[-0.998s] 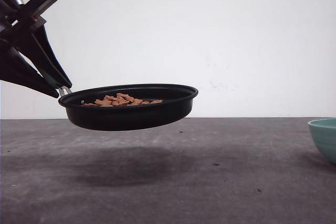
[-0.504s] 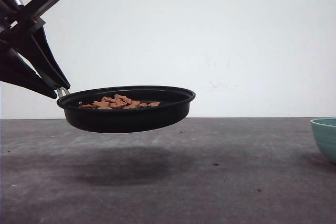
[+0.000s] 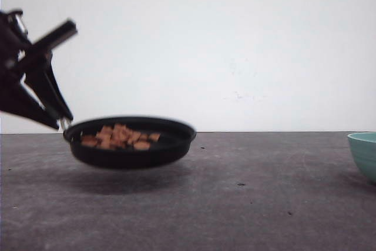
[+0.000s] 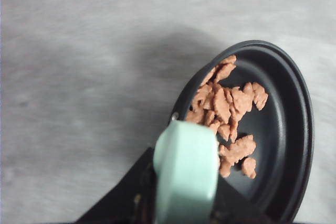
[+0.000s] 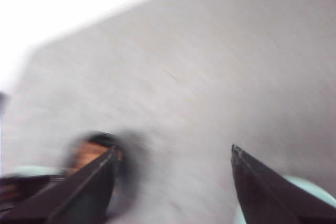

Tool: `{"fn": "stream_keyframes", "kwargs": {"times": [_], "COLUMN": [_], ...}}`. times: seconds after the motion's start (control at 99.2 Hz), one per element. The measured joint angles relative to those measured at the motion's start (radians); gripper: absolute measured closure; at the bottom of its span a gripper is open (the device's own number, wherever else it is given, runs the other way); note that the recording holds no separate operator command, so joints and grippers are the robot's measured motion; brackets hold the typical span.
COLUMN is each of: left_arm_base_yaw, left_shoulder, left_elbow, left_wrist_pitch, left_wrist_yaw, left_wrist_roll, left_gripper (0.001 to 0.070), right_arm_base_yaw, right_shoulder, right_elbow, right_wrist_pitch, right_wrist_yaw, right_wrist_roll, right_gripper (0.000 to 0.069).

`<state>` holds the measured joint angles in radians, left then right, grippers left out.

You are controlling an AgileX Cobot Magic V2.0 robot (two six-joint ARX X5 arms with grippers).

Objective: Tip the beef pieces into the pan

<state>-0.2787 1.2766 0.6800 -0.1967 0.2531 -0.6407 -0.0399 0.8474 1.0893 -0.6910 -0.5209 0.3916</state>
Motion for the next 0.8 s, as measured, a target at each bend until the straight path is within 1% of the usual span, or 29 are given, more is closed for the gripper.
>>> {"fn": "stream_keyframes", "kwargs": {"times": [0.091, 0.262, 0.333, 0.474, 0.514, 0.545, 0.575, 0.666, 0.706, 0.756, 0.797], "left_arm_base_yaw": [0.007, 0.011, 0.011, 0.011, 0.011, 0.011, 0.010, 0.008, 0.008, 0.008, 0.008], "left_shoulder": [0.070, 0.159, 0.179, 0.183, 0.183, 0.184, 0.187, 0.195, 0.194, 0.186, 0.174], "left_elbow": [0.000, 0.021, 0.023, 0.024, 0.025, 0.026, 0.026, 0.024, 0.024, 0.024, 0.024], "left_wrist_pitch": [-0.001, 0.058, 0.083, 0.086, 0.085, 0.080, 0.070, 0.049, 0.051, 0.056, 0.052], "left_wrist_yaw": [0.003, 0.066, 0.086, 0.091, 0.093, 0.094, 0.098, 0.111, 0.118, 0.127, 0.129], "left_wrist_roll": [-0.008, -0.009, -0.009, -0.009, -0.010, -0.010, -0.010, -0.010, -0.011, -0.011, -0.011], "left_gripper": [0.0658, 0.0658, 0.0658, 0.0657, 0.0641, 0.0607, 0.0550, 0.0313, 0.0218, 0.0149, 0.0115], "right_arm_base_yaw": [0.000, 0.000, 0.000, 0.000, 0.000, 0.000, 0.000, 0.000, 0.000, 0.000, 0.000], "right_shoulder": [-0.085, -0.199, -0.228, -0.252, -0.255, -0.256, -0.256, -0.254, -0.253, -0.253, -0.253], "right_elbow": [0.011, 0.011, 0.011, 0.011, 0.011, 0.011, 0.011, 0.011, 0.011, 0.011, 0.011], "right_wrist_pitch": [0.005, -0.018, -0.053, -0.122, -0.137, -0.148, -0.161, -0.200, -0.210, -0.214, -0.213], "right_wrist_yaw": [0.000, 0.002, 0.002, 0.007, 0.017, 0.024, 0.026, 0.029, 0.029, 0.030, 0.031], "right_wrist_roll": [0.007, 0.009, 0.009, 0.005, 0.002, -0.002, -0.005, -0.021, -0.025, -0.029, -0.032], "right_gripper": [0.0284, 0.0287, 0.0287, 0.0287, 0.0287, 0.0287, 0.0287, 0.0287, 0.0287, 0.0287, 0.0287]}}
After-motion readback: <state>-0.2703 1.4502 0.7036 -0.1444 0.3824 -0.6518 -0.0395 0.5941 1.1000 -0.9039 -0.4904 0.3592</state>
